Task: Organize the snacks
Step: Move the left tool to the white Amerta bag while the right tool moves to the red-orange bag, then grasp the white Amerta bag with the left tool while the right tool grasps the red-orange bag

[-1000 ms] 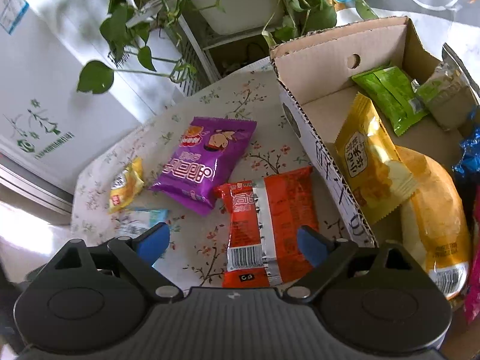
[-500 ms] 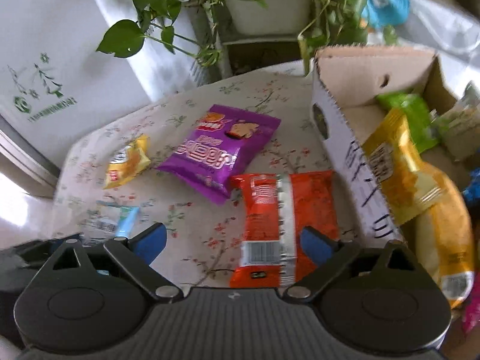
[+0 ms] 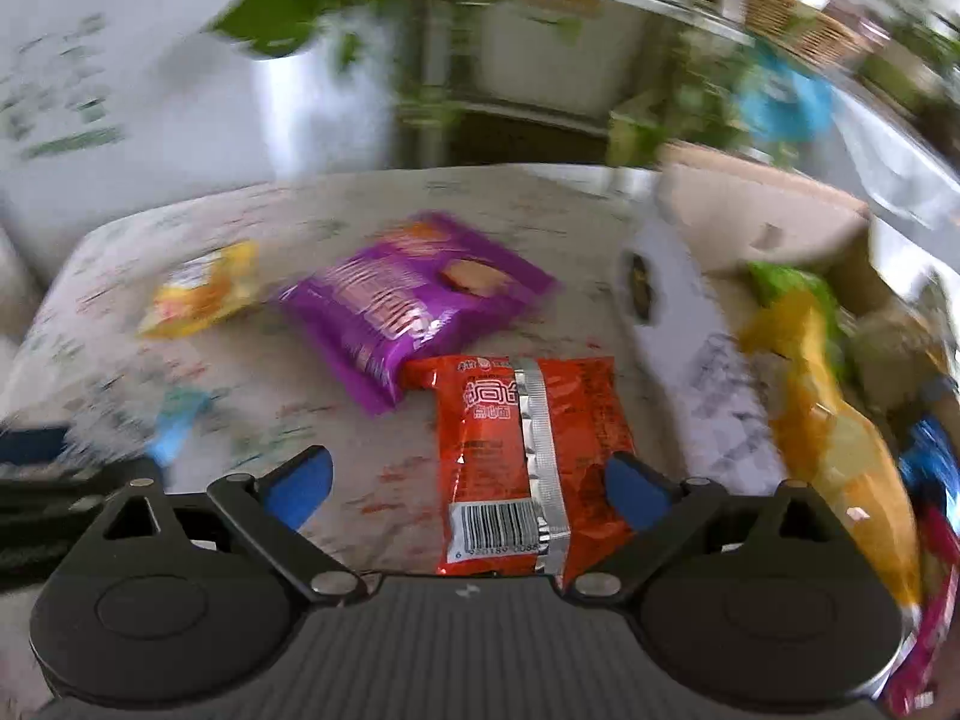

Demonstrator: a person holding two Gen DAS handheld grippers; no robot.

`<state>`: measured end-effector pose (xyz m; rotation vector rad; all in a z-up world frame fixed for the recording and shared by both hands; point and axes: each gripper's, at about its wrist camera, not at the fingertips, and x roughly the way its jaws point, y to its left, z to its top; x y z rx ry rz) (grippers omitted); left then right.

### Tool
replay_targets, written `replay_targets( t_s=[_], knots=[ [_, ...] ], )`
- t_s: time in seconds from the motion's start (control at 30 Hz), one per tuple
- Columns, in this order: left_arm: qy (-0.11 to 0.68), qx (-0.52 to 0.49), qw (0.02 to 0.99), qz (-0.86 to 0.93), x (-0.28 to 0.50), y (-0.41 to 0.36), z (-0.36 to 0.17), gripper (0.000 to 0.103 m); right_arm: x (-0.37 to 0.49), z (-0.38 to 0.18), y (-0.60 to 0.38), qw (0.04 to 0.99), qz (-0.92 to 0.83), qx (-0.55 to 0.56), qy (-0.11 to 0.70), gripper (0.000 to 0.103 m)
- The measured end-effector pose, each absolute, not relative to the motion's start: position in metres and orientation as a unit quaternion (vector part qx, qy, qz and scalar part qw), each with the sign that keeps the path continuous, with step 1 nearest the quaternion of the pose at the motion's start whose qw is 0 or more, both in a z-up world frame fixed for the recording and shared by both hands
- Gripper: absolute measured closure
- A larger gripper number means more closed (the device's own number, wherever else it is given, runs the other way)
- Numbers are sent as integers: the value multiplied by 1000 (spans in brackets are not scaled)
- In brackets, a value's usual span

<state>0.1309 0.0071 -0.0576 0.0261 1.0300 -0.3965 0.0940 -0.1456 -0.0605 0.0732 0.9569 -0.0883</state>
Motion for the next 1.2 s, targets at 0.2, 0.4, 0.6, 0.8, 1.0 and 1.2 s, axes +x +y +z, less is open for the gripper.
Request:
replay_targets(
  t_s=[0.2, 0.4, 0.6, 0.8, 1.0, 1.2],
  knots=[
    [492, 3, 853, -174, 135, 17, -57, 42, 87, -42, -170, 884, -42, 129, 448, 8],
    [492, 4, 852, -180, 136, 15, -57, 42, 90, -49, -177, 873, -82, 126, 463, 8],
    [479, 24, 855, -197, 133, 8, -55, 41, 96, -62, -171, 866, -101, 93, 481, 6],
    [473, 40, 857, -200, 135, 3, -61, 30, 103, -74, -174, 856, -94, 100, 499, 6],
    [474, 61, 856, -197, 137, -5, -67, 9, 106, -77, -173, 857, -91, 95, 497, 4],
    [476, 88, 853, -194, 136, -13, -73, 1, 111, -80, -171, 857, -87, 84, 500, 3]
  ],
)
